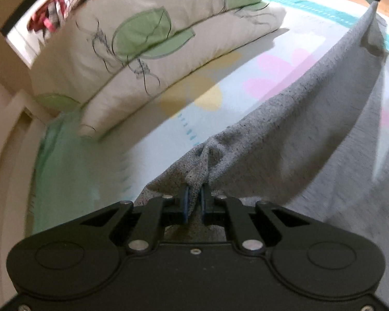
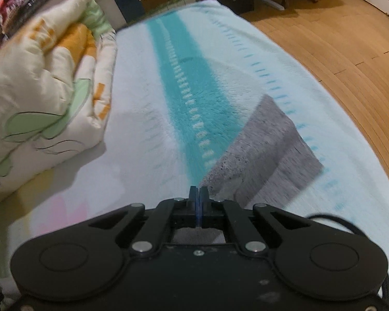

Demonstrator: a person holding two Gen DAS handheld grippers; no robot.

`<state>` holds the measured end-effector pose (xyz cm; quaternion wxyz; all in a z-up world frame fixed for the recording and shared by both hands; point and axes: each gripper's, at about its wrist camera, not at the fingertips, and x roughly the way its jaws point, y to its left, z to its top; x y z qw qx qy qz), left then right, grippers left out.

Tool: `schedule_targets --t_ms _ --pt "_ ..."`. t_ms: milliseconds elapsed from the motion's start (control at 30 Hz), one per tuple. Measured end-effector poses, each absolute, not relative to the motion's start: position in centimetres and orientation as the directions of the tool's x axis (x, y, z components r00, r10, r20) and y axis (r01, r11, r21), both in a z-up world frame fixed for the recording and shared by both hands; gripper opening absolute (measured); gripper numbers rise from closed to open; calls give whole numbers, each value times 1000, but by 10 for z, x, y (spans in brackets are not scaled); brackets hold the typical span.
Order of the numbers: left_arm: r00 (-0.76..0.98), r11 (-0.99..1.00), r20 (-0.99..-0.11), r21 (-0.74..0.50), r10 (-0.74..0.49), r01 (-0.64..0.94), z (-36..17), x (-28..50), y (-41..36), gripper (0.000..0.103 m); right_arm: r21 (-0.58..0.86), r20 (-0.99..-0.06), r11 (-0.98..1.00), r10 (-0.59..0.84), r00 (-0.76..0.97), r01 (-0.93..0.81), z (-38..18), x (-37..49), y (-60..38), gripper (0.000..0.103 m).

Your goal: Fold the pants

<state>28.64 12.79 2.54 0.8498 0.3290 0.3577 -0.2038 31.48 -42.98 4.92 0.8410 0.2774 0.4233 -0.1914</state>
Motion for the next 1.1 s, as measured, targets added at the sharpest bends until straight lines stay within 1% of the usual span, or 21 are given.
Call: schedule_targets --t_ms 167,300,433,533,567,600,667,700,800,867,933,1000,1100 --pt "698 659 -707 473 -112 585 41 230 132 12 334 -785 772 -89 613 540 78 233 -419 1" --pt "700 639 -705 487 -115 596 40 182 139 12 256 -757 788 -198 623 561 94 158 -409 1" --pt "671 621 -732 473 -117 625 24 144 143 12 319 -771 757 -143 620 571 84 100 -411 1" --pt "646 637 -757 449 -101 626 5 121 150 12 339 -775 752 -118 621 565 71 70 -407 2" --pt "642 645 -761 445 -94 622 -2 117 150 12 365 -777 740 -91 623 564 64 64 -407 4" --pt "638 655 -764 437 -91 617 -7 114 151 12 413 -772 722 -45 634 555 56 59 -410 10" --pt "635 679 -768 421 -86 601 -15 111 153 12 478 -764 666 -6 645 573 39 53 -418 20" --pt "634 688 -769 417 -82 594 -17 109 154 12 503 -759 626 -10 651 596 31 50 -424 32" --pt "641 698 -764 419 -74 580 -19 112 153 12 522 -761 521 -74 645 676 9 38 -440 34" --pt "643 710 -762 412 -74 571 -17 113 154 12 460 -783 498 -162 600 735 1 31 -448 33" --pt "646 719 -759 406 -78 565 -15 113 156 12 306 -818 496 -301 491 813 1 15 -454 33" --pt "648 725 -757 401 -82 560 -16 108 158 12 212 -826 495 -370 425 843 4 -10 -462 32" --pt "651 730 -754 397 -85 555 -16 108 159 12 53 -821 426 -496 283 903 15 -66 -475 31"
